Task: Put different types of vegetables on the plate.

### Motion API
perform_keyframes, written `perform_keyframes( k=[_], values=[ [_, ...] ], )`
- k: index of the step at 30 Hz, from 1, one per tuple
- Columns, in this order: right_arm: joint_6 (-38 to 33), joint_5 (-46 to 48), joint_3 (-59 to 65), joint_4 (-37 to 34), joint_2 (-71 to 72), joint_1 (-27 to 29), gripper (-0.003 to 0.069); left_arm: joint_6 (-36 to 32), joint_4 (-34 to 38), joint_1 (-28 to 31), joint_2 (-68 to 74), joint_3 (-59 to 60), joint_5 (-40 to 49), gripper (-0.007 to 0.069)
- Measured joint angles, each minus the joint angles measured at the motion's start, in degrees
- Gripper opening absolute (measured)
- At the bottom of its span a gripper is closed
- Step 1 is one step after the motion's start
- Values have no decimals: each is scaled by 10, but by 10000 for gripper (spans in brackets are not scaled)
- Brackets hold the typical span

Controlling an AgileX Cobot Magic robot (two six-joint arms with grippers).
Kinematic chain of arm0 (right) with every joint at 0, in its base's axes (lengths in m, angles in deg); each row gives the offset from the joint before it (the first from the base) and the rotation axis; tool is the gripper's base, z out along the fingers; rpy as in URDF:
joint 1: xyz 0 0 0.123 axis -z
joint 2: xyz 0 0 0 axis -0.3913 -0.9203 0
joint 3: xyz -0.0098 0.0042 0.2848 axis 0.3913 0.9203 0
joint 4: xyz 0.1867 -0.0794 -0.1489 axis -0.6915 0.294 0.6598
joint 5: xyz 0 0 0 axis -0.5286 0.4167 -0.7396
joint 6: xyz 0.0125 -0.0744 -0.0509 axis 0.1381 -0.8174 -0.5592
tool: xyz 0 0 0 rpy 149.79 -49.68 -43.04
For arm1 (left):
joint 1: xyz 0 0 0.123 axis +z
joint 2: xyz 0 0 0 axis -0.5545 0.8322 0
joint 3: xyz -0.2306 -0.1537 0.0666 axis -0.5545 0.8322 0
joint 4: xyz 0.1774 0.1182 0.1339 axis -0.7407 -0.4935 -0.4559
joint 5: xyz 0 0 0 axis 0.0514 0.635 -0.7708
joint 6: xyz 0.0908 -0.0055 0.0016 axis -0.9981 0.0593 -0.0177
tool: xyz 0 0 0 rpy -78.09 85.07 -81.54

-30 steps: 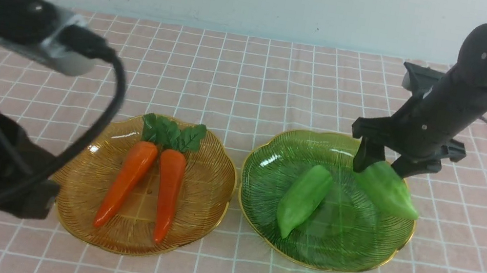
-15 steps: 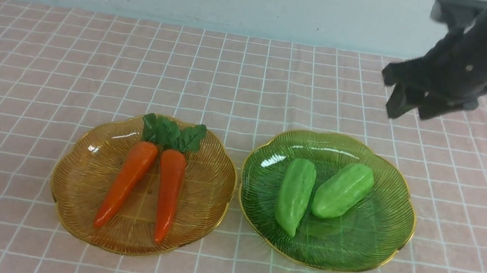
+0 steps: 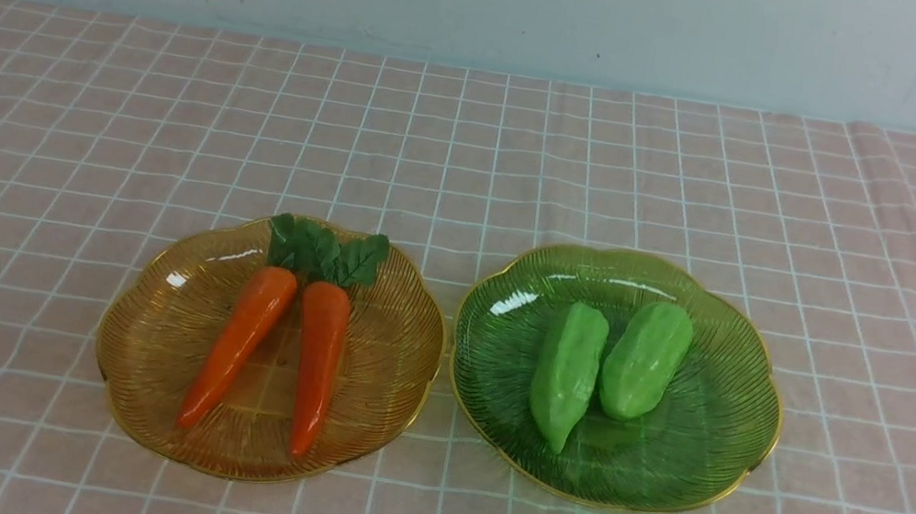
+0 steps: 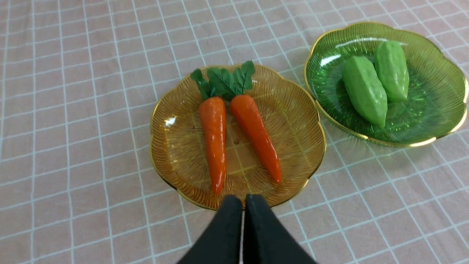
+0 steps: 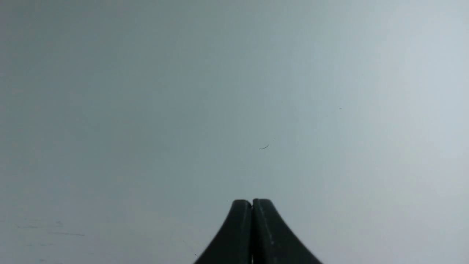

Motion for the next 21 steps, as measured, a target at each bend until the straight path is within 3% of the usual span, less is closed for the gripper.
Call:
perform_keyframes(
  k=[8, 21],
  values=[
    [0, 0, 0, 0, 0, 0, -15, 0, -1, 0, -132, 123, -112, -3],
    [0, 0, 0, 0, 0, 0, -15, 0, 1, 0, -137, 150, -108, -3]
  ],
)
